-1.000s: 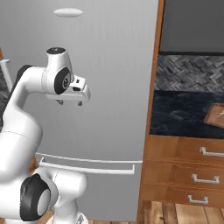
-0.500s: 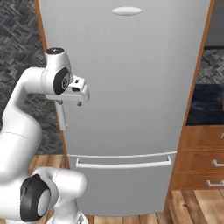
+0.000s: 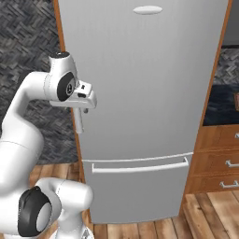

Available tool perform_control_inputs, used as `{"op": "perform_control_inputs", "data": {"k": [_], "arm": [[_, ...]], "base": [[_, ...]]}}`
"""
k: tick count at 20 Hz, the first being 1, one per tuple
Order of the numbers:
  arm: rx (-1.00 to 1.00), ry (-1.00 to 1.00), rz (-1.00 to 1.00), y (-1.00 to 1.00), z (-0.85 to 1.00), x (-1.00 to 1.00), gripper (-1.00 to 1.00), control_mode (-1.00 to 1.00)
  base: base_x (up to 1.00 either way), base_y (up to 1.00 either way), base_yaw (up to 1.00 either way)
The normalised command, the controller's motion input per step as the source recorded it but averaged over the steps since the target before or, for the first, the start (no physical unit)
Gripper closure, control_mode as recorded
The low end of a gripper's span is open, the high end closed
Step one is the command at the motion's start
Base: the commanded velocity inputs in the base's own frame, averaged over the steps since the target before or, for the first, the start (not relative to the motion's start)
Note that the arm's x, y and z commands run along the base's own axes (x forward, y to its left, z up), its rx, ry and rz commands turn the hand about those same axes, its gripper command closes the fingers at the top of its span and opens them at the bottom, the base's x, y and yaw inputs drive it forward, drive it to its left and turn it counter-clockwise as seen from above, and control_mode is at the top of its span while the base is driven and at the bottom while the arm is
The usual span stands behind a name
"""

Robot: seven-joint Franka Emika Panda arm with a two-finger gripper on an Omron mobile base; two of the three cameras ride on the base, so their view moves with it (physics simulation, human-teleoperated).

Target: Retrieve a lemon from the fridge and place it on the cutting board with the fish.

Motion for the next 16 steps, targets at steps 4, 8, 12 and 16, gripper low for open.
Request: {"op": "perform_control_inputs", "data": {"k": [4,8,12,16], "arm": [[0.0,0.0,0.0,0.0,0.0,0.0,-1.0,1.0],[0.0,0.01,0.0,0.1,-0.01,0.0,-1.0,-1.0],[0.01,-0.06,0.0,0.01,-0.06,0.12,-1.0,-1.0],[0.05,-0.29,0.06,0.08,-0.23,0.3,-1.0,-1.0]], "base": [[0.0,0.36,0.0],[0.0,0.18,0.0],[0.0,0.0,0.0],[0.0,0.0,0.0]]}}
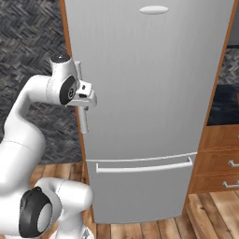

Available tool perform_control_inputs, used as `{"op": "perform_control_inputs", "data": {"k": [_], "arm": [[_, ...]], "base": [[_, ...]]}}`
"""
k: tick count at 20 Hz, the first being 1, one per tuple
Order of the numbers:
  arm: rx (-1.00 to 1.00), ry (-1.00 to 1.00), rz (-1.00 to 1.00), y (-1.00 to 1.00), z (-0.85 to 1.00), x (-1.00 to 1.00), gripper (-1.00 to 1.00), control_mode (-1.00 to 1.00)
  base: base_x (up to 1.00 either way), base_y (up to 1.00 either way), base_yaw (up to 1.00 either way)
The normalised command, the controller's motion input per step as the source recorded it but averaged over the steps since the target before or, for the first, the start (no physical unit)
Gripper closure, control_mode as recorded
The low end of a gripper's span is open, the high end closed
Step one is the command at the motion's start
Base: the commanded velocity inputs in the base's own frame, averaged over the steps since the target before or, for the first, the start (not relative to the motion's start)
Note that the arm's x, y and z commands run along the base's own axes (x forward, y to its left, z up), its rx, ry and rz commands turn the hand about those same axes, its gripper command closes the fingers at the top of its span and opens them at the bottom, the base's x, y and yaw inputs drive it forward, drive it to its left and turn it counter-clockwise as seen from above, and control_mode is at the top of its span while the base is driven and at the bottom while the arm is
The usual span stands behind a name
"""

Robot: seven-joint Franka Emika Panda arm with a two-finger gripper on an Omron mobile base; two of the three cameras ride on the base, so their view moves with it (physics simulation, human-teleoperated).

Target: Retrieve a lemon from the fridge and place it on the cutting board with the fish.

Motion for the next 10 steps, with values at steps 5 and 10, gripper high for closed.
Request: {"op": "perform_control_inputs", "data": {"k": [5,10], "arm": [[0.05,-0.29,0.04,0.04,-0.14,0.24,-1.0,-1.0],[0.0,-0.06,0.0,0.04,0.0,0.21,-1.0,-1.0]], "base": [[0.0,0.0,0.0],[0.0,0.0,0.0]]}}
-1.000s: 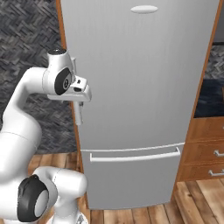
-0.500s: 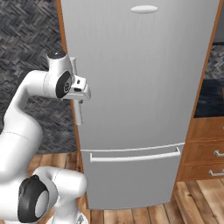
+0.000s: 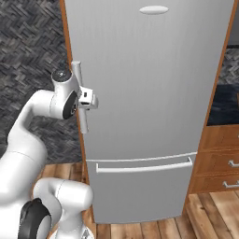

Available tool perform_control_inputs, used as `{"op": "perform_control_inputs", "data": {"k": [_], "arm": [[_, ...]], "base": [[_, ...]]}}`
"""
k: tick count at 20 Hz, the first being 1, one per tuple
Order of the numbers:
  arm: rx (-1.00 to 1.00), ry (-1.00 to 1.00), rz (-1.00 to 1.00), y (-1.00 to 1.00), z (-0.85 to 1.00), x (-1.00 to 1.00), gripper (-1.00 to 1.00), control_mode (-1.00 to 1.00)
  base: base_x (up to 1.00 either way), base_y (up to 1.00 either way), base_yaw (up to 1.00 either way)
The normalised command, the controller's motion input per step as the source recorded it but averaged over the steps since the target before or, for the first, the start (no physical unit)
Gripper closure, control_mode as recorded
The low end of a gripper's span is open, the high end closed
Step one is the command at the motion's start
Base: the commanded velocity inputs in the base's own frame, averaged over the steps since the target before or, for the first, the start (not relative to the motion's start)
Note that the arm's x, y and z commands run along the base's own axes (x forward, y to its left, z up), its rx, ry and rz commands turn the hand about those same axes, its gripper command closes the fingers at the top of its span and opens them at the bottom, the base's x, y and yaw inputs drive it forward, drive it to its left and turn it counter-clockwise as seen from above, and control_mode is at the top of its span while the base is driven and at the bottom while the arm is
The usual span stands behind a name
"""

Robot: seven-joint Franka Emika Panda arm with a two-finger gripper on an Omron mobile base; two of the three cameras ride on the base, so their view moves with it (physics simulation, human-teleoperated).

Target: Retrieve a lemon from the fridge and place it on the cutting board with the fish.

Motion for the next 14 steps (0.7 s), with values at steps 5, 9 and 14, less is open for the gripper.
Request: {"op": "perform_control_inputs", "data": {"k": [5,9,14], "arm": [[0.0,0.0,-0.01,0.23,0.0,0.23,-1.0,-1.0],[0.0,0.0,0.0,0.22,0.0,0.21,-1.0,-1.0],[0.0,-0.01,0.0,0.06,-0.01,0.28,-1.0,-1.0]], "base": [[0.0,0.0,0.0],[0.0,0.0,0.0],[0.0,0.0,0.0]]}}
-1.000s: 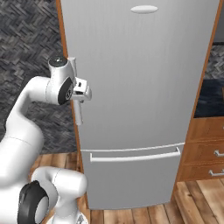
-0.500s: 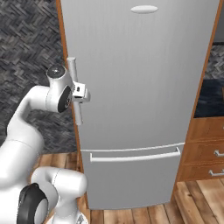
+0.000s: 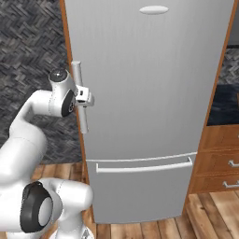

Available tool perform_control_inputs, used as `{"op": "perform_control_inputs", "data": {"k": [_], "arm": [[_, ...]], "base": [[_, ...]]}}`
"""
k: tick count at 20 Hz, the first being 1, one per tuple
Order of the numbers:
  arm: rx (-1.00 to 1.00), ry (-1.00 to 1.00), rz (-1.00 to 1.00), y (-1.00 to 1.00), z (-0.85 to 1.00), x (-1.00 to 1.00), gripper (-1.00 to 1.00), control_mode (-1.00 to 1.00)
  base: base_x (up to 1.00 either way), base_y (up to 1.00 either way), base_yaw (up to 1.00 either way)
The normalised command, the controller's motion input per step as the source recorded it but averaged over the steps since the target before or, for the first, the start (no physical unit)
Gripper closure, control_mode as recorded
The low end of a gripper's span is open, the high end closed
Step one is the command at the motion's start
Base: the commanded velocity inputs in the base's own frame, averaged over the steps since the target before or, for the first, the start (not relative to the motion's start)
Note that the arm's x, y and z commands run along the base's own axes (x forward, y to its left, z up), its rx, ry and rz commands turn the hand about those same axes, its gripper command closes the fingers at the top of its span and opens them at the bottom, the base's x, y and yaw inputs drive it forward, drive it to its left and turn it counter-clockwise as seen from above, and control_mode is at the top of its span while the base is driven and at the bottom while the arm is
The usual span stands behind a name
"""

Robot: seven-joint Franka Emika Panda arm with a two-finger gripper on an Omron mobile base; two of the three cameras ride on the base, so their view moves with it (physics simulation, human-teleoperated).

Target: Retrieve a lemon from the fridge and place it on the cutting board with the fish.

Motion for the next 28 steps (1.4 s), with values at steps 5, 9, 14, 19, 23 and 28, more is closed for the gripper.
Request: {"op": "perform_control_inputs", "data": {"k": [5,9,14,19,23,28], "arm": [[0.0,-0.03,0.0,0.0,-0.06,0.36,-1.0,-1.0],[0.0,-0.06,0.0,0.0,-0.05,0.35,-1.0,-1.0],[0.0,-0.03,0.0,0.01,-0.01,0.32,-1.0,-1.0],[0.0,-0.02,0.0,0.0,-0.01,0.31,-1.0,-1.0],[0.0,-0.02,0.0,0.02,-0.04,0.31,-1.0,-1.0],[0.0,-0.04,0.0,0.09,-0.09,0.3,1.0,-1.0]], "base": [[0.0,0.0,0.0],[0.0,0.0,0.0],[0.0,0.0,0.0],[0.0,0.0,0.0],[0.0,0.0,0.0],[0.0,0.0,0.0]]}}
